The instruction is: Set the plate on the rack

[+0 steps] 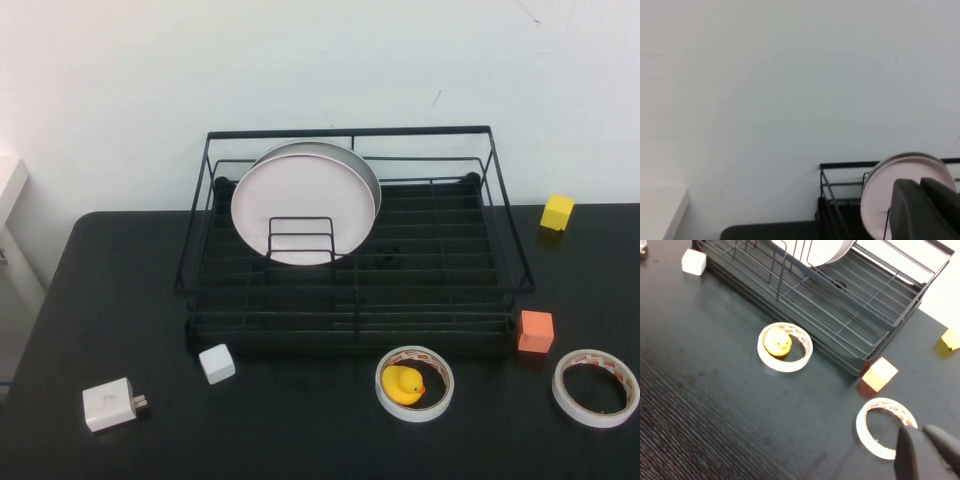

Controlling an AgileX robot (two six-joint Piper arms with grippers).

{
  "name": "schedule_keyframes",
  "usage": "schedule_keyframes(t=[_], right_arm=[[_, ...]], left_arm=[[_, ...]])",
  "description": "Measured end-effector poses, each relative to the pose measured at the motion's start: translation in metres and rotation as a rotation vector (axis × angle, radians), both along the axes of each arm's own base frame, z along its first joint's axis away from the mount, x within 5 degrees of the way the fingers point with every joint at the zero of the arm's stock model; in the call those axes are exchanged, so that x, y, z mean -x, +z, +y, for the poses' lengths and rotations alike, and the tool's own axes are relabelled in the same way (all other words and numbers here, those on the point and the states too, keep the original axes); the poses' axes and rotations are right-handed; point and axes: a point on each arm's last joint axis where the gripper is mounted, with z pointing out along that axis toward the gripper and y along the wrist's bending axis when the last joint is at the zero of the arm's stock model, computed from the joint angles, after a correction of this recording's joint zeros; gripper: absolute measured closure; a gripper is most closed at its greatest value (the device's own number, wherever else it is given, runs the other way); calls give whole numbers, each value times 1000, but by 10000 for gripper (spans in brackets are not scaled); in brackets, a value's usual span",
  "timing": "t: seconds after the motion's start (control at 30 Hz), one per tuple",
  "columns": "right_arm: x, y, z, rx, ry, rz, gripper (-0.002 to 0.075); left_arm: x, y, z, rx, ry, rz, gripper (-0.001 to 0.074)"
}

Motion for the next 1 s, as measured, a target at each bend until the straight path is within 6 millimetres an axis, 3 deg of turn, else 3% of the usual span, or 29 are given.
schedule_keyframes(t=[0.13, 0.3, 0.67, 1.0], right_arm=[[0, 0, 0, 0, 0, 0, 728], [0, 0, 0, 0, 0, 0, 728], [0, 0, 0, -2, 1, 1, 728], [0, 0, 0, -4, 1, 1, 728]], left_arm=[[3, -21, 2, -10, 15, 20, 735], [6, -54, 5, 127, 32, 117, 735], [15, -84, 5, 214, 57, 422, 735], [16, -85, 4, 85, 37, 422, 735]])
